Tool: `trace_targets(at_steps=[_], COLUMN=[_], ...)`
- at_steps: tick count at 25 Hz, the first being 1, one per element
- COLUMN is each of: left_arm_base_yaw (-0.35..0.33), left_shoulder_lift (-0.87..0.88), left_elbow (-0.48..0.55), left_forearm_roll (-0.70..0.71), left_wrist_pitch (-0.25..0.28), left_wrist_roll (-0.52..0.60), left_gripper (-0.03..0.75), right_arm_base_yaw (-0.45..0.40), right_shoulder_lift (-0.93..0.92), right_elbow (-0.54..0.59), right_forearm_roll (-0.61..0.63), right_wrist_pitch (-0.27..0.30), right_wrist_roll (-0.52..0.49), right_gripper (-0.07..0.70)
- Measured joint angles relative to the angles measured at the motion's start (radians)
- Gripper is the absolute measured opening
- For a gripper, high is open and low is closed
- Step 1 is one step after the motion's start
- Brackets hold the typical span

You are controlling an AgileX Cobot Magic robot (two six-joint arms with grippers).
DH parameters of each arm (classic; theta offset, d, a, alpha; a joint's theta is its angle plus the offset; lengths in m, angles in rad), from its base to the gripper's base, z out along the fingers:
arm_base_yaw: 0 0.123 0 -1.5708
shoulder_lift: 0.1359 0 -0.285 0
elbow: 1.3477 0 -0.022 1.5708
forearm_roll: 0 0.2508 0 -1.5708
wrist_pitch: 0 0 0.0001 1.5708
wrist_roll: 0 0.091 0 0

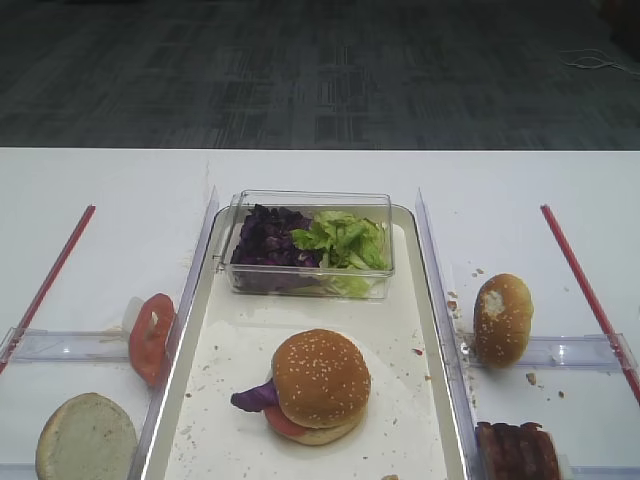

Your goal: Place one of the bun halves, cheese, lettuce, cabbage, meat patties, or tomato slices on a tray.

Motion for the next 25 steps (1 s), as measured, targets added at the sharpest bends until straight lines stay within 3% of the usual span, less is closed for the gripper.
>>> trace_targets(at_steps=[17, 25], left_arm_base_yaw=[0.0, 0.0], left_shoulder_lift=[0.0, 0.0], left_elbow=[0.0, 0.0], left_forearm_roll=[0.0, 0.0], left_wrist_pitch=[0.0, 0.0], left_wrist_roll=[0.0, 0.0], left_gripper=[0.545, 0.545], right_arm_base_yaw=[0.0, 0.0], right_shoulder_lift=[-0.584, -0.868], right_elbow=[0.228, 0.23], right_forearm_roll=[-0.089, -0.089], right_wrist_pitch=[0.26, 0.289], right_wrist_roll=[0.097, 0.102], right_gripper=[0.647, 0.647])
